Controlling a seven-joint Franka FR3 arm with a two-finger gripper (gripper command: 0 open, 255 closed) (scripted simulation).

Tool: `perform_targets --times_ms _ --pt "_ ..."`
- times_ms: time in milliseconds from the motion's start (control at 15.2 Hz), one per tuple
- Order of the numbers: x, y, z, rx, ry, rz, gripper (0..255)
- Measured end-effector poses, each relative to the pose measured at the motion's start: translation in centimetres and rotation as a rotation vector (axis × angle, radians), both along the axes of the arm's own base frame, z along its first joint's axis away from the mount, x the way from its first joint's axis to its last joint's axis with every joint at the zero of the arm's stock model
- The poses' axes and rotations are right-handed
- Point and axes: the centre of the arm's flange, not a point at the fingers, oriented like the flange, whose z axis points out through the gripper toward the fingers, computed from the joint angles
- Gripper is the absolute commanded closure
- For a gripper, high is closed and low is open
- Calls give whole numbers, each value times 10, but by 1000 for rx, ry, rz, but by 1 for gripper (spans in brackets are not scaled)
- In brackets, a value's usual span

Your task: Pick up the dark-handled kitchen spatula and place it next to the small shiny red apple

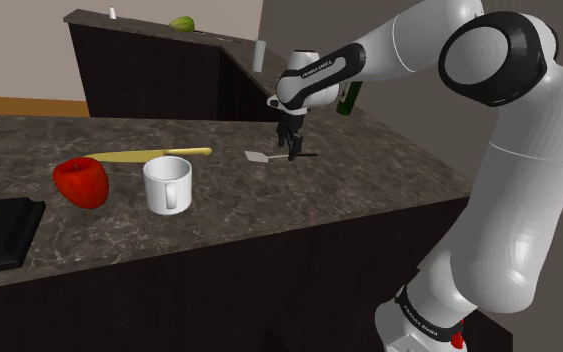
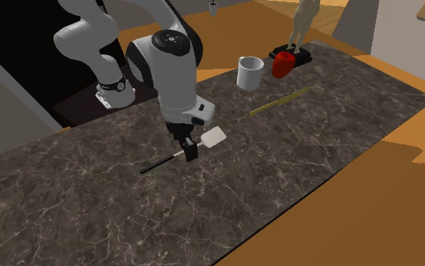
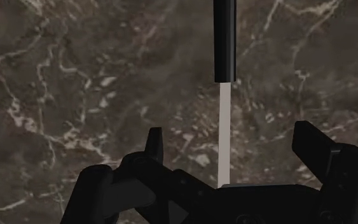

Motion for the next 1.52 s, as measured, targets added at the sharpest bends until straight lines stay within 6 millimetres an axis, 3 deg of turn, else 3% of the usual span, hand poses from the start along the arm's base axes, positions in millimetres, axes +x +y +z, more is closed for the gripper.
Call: perform_targets --times_ms 66,792,1518 --pt "0 0 0 0 0 0 255" --pt "0 0 2 0 0 0 255" --pt "1 0 58 0 -1 0 255"
